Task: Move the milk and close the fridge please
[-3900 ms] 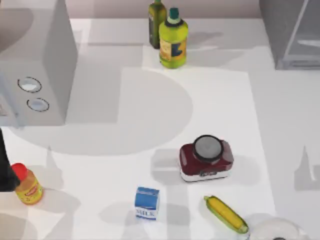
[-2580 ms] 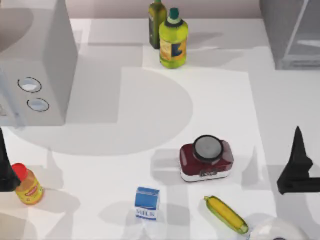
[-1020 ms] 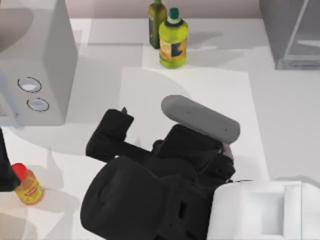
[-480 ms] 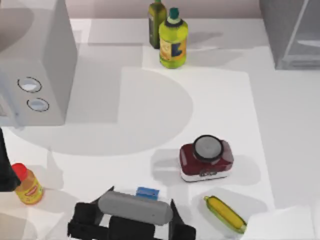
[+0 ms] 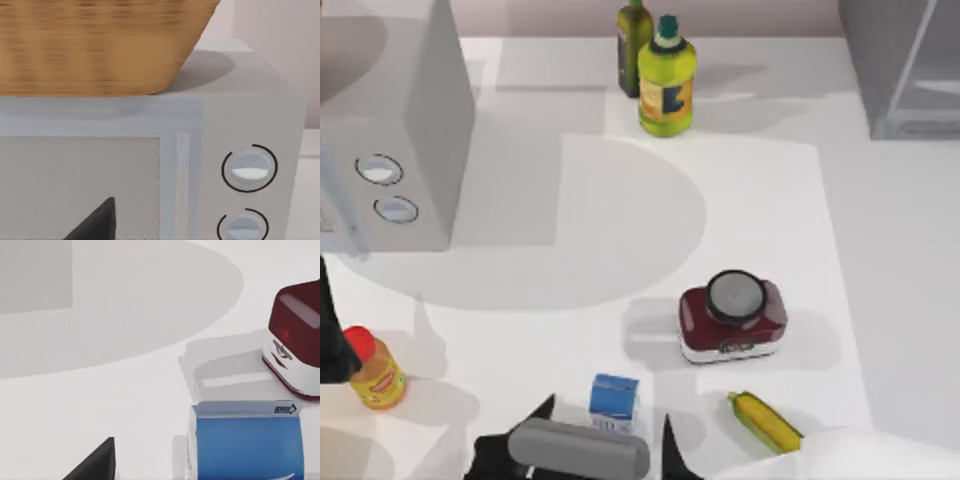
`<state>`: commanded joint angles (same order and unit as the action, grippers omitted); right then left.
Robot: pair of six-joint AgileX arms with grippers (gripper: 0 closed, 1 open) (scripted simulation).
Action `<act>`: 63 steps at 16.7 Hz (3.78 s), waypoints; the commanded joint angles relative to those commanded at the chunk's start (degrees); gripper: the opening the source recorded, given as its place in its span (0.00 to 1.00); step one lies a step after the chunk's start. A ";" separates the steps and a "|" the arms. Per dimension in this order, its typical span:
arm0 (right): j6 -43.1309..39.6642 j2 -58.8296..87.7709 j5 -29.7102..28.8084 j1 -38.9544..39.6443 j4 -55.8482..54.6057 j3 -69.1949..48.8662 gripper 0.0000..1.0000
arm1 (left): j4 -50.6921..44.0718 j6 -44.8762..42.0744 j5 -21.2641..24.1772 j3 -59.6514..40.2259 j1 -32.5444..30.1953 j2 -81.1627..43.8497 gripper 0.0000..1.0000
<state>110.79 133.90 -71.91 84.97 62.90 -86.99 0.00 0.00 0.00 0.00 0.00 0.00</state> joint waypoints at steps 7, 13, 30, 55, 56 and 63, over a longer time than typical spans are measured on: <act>-3.80 -0.81 -0.38 -1.29 -4.28 1.72 1.00 | 0.00 0.00 0.00 0.00 0.00 0.00 1.00; -15.48 -2.51 -1.04 -4.95 -19.23 6.72 1.00 | 0.00 0.00 0.00 0.00 0.00 0.00 1.00; -17.10 -2.79 -1.10 -5.47 -20.92 7.40 0.10 | 0.00 0.00 0.00 0.00 0.00 0.00 1.00; -21.55 -10.27 1.79 -8.42 -21.55 6.64 0.00 | 0.00 0.00 0.00 0.00 0.00 0.00 1.00; -23.74 -11.95 3.18 -10.03 -24.22 7.12 0.00 | 0.00 0.00 0.00 0.00 0.00 0.00 1.00; -49.87 -25.41 17.91 -28.95 -50.40 17.49 0.00 | 0.00 0.00 0.00 0.00 0.00 0.00 1.00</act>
<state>60.92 108.50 -54.00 56.02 12.50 -69.50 0.00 0.00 0.00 0.00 0.00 0.00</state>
